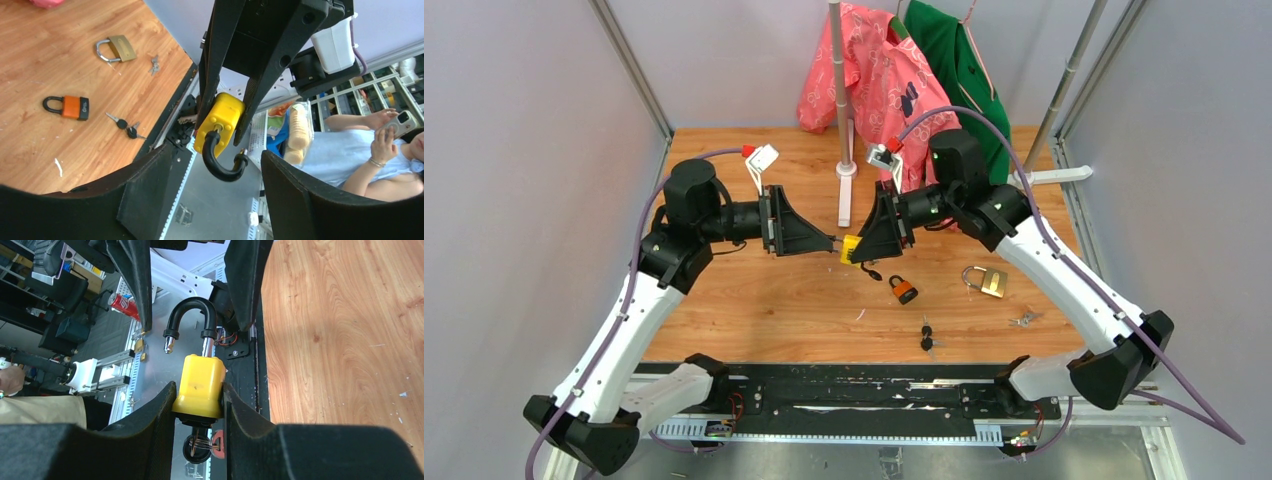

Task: Lock with the key
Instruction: Lock the lock.

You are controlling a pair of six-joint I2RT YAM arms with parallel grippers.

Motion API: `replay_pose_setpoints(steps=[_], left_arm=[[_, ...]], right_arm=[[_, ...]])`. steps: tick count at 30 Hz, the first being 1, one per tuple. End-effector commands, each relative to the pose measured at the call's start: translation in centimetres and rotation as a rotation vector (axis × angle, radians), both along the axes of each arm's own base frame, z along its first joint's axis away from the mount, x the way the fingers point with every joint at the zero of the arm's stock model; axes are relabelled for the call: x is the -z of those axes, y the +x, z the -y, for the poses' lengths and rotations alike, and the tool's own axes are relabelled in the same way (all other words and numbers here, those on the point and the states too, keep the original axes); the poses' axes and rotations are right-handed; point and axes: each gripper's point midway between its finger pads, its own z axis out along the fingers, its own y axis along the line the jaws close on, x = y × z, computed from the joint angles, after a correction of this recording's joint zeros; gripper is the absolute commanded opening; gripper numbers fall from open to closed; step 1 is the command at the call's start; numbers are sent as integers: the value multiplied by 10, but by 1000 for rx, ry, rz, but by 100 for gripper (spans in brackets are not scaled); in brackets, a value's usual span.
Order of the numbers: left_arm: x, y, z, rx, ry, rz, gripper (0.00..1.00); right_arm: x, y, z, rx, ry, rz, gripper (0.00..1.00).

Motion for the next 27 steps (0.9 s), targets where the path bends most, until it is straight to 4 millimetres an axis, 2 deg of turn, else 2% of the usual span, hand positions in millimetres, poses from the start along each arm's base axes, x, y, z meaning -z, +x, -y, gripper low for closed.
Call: replay_pose_setpoints(steps=[1,5,13,15,22,25,26,27], left_arm=[[-5,-5,6,41,-2,10,65],[-3,-5,6,45,8,19,44],[3,-2,5,43,43,49,14],[4,-1,5,38,46,71,1],[-8,3,5,9,-7,156,0],[-17,8,2,-51,-47,248,0],[-22,7,0,-68,-65,284,0],[-25,9,-1,-94,-81,311,0]], right_arm=[[-21,-5,-7,-33,50,45,0],[-22,-3,-9,-41,56,43,0],[-33,-3,-15,-69,98,-16,0],[-37,-5,-15,-86,123,-41,0],[-43,-9,-17,-102,168,-96,0],[-46,-6,-19,-84,184,-101,0],[-47,-3,-20,-71,186,-104,1],[-47,1,-22,-39,185,-107,10]])
